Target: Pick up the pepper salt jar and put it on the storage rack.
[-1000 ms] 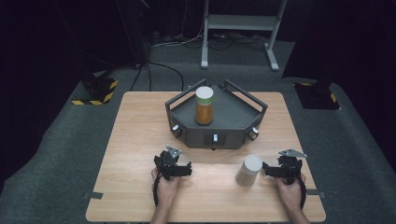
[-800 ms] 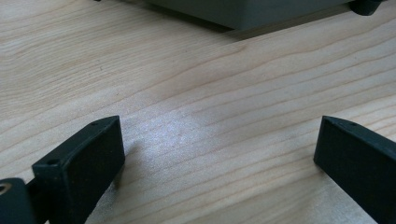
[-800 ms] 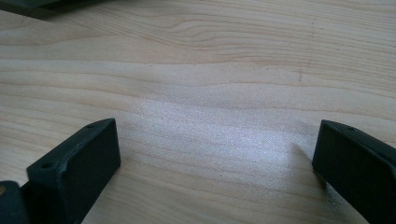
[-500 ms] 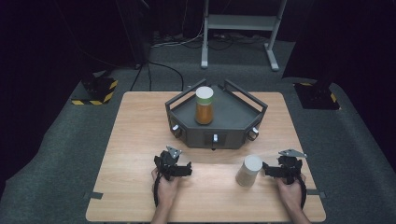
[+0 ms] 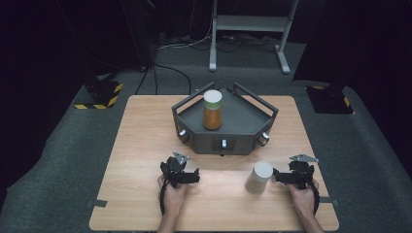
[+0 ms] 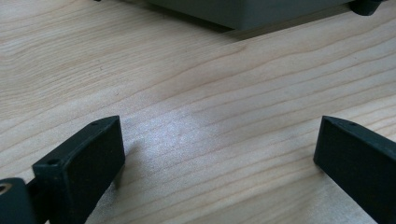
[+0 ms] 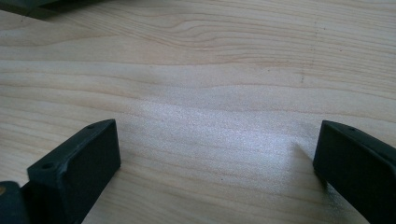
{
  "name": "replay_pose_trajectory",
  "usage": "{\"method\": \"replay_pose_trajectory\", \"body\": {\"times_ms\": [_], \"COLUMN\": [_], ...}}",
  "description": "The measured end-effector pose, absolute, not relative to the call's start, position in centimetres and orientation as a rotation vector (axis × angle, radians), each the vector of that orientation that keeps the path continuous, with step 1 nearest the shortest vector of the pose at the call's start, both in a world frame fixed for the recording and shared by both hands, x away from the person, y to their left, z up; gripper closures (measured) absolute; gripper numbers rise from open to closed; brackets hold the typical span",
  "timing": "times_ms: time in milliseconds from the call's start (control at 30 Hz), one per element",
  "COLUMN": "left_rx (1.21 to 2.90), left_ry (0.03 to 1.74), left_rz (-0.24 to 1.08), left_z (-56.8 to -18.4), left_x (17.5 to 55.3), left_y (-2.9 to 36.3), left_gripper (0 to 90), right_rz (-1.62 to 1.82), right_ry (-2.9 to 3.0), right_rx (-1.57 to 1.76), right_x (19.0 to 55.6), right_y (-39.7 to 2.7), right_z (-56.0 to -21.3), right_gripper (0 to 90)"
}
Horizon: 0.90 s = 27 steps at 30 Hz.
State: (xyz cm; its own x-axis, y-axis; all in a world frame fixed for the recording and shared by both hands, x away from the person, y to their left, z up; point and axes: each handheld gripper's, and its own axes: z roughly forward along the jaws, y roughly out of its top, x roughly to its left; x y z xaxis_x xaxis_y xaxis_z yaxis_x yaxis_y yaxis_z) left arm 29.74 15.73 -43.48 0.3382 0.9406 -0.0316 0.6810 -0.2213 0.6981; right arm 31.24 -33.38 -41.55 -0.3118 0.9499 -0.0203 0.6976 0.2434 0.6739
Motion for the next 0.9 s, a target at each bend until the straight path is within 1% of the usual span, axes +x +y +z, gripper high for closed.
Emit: {"method": "replay_pose_trajectory", "body": {"times_ms": [433,900], "left_rx": [1.985,1.985], "left_ry": [1.415,1.414], "left_rz": [0.539,0.539], "left_z": [-43.5,-43.5], "left_x": [29.7,29.7], "left_y": [15.7,15.7], "left_gripper": [1.9,1.9], "right_rz": [0.827,0.903], "right_ry": [2.151,2.224], "right_rx": [1.443,1.386], "right_x": [30.4,28.0], "right_y": [-33.4,-35.3], "right_z": [-40.8,-40.6], "right_gripper": [0.1,0.8]}}
